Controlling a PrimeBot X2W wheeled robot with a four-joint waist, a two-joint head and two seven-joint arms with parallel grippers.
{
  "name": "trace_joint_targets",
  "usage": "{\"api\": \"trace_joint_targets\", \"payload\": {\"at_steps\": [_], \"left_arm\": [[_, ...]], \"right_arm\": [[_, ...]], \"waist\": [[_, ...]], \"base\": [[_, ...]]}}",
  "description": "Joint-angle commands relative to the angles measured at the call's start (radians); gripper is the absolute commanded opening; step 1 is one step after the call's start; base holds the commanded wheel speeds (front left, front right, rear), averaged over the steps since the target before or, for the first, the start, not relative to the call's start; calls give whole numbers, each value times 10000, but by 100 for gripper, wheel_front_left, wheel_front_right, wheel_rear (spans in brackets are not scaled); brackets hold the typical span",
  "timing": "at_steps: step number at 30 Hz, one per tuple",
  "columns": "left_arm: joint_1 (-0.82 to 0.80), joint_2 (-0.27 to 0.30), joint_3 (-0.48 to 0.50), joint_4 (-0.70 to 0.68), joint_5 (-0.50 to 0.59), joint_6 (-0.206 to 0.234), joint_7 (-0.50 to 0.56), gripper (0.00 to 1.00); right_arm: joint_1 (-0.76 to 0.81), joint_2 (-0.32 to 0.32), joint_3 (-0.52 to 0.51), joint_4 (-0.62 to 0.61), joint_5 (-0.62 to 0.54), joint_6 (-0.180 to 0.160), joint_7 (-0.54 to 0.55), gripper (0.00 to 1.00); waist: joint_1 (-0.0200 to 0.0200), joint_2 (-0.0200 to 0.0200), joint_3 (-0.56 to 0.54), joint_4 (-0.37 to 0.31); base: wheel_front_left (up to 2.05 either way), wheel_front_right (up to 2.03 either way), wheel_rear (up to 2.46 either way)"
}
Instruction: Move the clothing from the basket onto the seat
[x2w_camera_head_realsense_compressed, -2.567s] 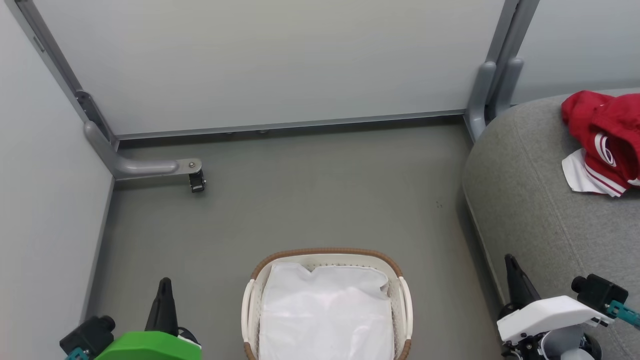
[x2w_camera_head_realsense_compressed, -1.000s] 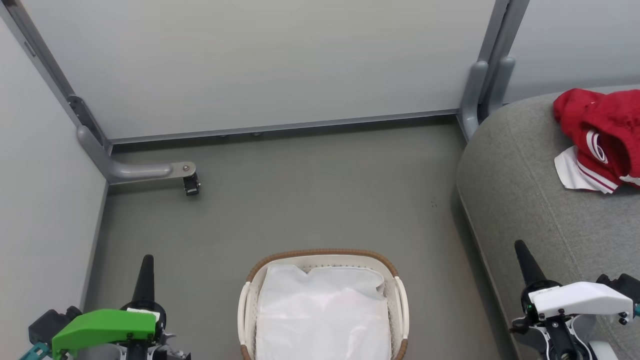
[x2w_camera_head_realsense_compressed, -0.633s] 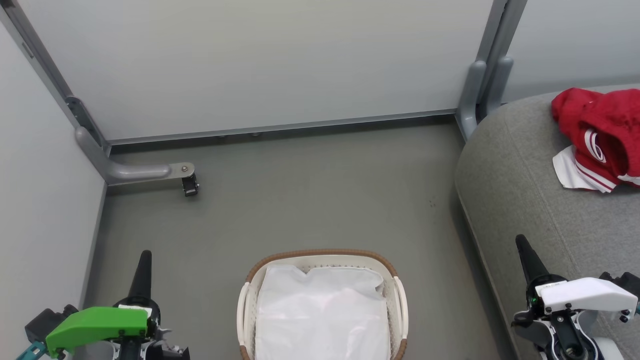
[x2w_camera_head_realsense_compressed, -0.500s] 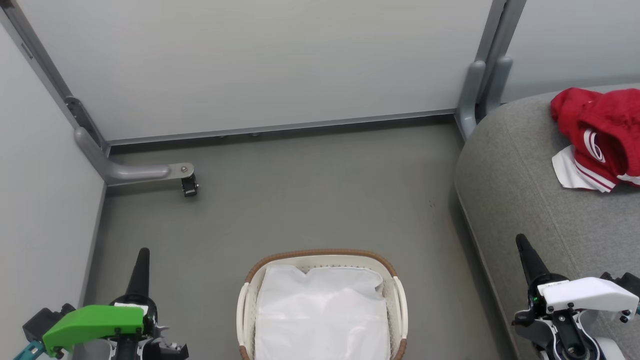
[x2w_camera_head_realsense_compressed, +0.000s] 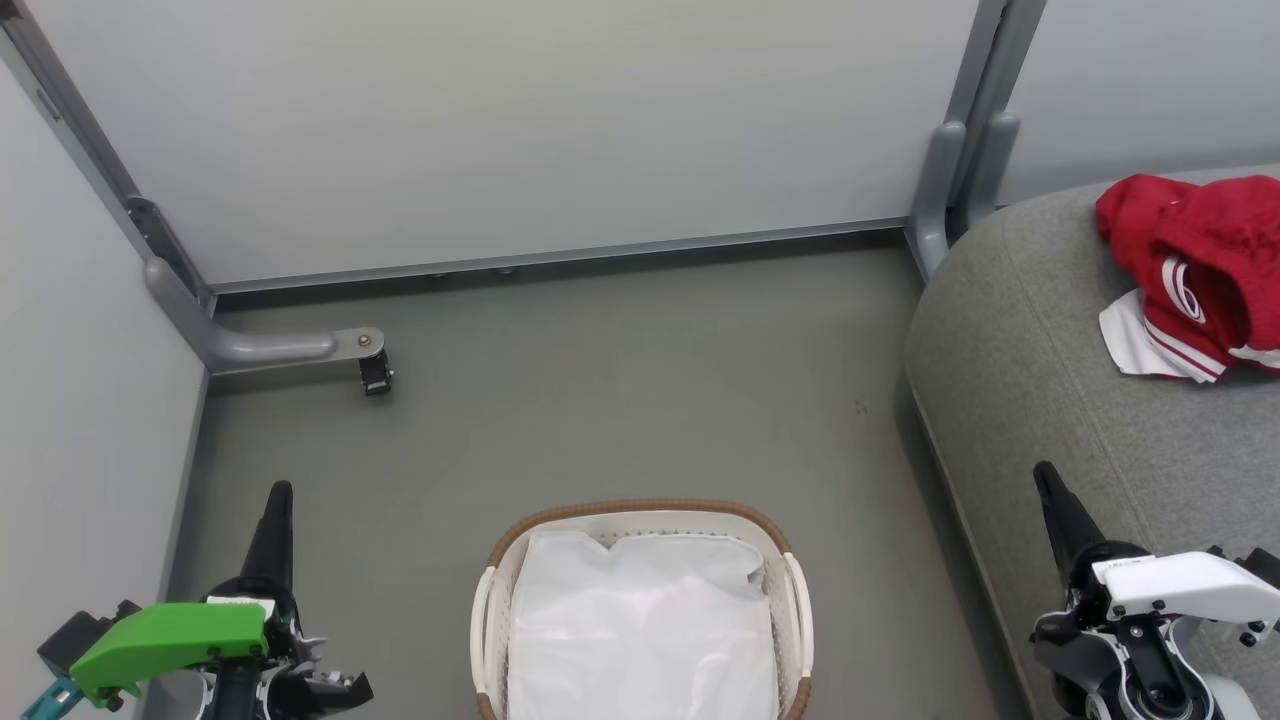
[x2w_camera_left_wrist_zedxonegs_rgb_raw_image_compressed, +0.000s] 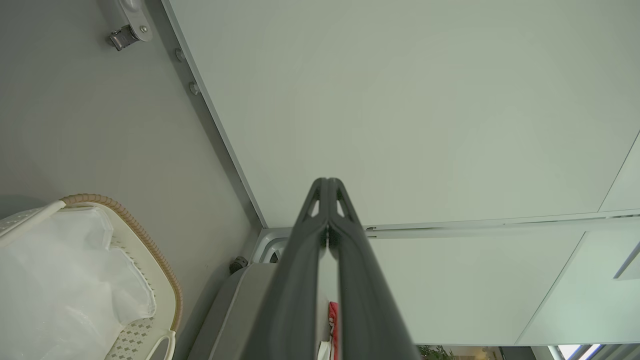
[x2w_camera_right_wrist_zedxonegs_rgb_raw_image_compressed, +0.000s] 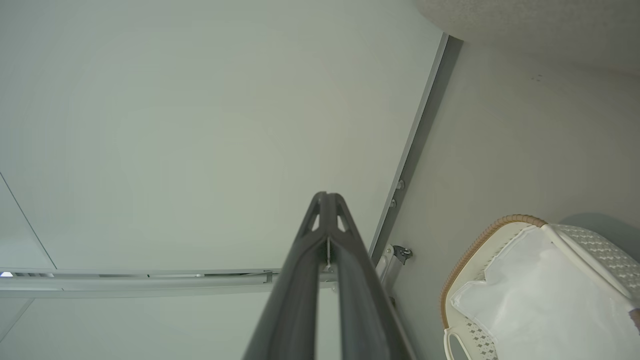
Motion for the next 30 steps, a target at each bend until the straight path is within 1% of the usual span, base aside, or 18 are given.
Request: {"api": "trace_joint_targets", "payload": {"at_steps": [1,17,30], "left_arm": [[-205,63,84,-57,-194,-61,59,0],[-342,42,290,-57,-1184,-149,368,0],[-316,16,319,-48,-1114,-147,388,0]], "right_arm": [[-157,-59,-54,-75,199,-2,49,0],[-183,-70,-167,-148,1278,-3,344,0],[-180,-70,-159,-143,1244,-3,325,0]], "waist": [[0,0,-1,-5],[0,0,-13,-70],[0,0,-13,-70]], "base": [[0,0,0],[0,0,0],[0,0,0]]}}
